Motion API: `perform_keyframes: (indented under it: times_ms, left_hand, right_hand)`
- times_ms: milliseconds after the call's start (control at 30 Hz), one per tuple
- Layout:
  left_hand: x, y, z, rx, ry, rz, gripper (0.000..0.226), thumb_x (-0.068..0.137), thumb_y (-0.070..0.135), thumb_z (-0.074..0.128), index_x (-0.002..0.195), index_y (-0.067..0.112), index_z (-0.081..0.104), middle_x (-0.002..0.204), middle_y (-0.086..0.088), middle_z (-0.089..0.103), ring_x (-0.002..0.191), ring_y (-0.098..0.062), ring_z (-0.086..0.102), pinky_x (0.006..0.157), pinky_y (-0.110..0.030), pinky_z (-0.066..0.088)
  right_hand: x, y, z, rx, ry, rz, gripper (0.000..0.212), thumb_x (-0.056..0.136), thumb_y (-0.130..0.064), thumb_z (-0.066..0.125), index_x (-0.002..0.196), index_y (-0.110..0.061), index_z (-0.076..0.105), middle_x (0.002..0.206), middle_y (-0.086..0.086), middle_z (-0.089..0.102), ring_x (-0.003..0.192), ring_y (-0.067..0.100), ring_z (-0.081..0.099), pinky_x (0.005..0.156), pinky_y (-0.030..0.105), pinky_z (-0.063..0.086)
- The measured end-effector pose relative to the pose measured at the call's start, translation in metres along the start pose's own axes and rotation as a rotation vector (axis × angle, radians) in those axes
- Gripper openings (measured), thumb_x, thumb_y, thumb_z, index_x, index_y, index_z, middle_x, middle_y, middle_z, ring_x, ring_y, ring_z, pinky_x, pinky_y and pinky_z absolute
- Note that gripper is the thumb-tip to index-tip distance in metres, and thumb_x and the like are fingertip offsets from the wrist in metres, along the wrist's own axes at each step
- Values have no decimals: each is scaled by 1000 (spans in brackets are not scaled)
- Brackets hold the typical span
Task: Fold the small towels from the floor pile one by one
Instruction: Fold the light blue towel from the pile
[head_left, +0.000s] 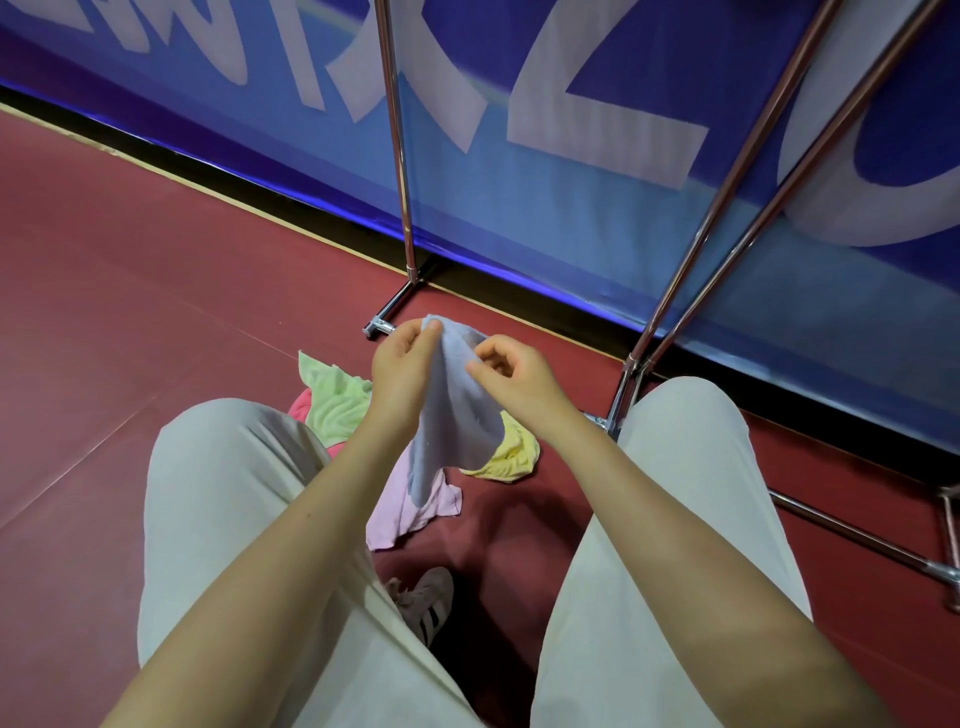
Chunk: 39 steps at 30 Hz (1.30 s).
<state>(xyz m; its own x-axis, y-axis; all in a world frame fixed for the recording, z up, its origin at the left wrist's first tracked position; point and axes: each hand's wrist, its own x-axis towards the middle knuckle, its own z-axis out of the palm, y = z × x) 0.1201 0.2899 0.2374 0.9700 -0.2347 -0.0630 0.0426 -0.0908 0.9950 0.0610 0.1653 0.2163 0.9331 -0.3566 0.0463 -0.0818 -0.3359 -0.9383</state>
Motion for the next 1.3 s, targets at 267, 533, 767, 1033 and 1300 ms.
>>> perform_keyframes:
  times_ms: [267,533,767,1033,1300]
  left_hand:
    - [8,1,-19,36,92,60,25,99,21,49,77,28,60,75,11,58,71,-1,51,66,-17,42]
    - [6,-10,-31,263,90,148,19,100,21,45,85,18,55,76,16,50,69,5,46,63,-7,34]
    - [-7,-11,-35,297,23,213,17,100,17,47,85,17,56,78,14,54,71,9,49,65,-5,35]
    - [-25,-8,-29,255,-142,330,18,100,13,47,90,23,58,87,17,61,81,7,55,75,-9,41]
    - [-14,-7,-30,70,-27,227,23,101,19,46,87,28,61,85,15,61,79,5,54,75,-13,42]
  right_hand:
    - [-11,11,-4,-226,-82,-22,8,84,-19,63,78,-24,61,65,-12,54,61,6,46,66,33,46]
    - [-16,4,-17,-253,-12,-40,6,85,-24,62,88,-19,63,68,-1,56,62,9,45,62,30,41]
    - [-18,8,-22,-392,-73,32,35,87,-24,63,122,-21,58,77,-4,57,75,14,54,70,28,43]
    - [-12,18,-21,-466,-20,130,3,78,-19,65,80,-17,67,78,0,59,76,20,55,62,28,39]
    - [-6,21,-23,-298,11,262,17,79,-27,68,74,-16,56,70,-3,54,65,14,47,57,26,35]
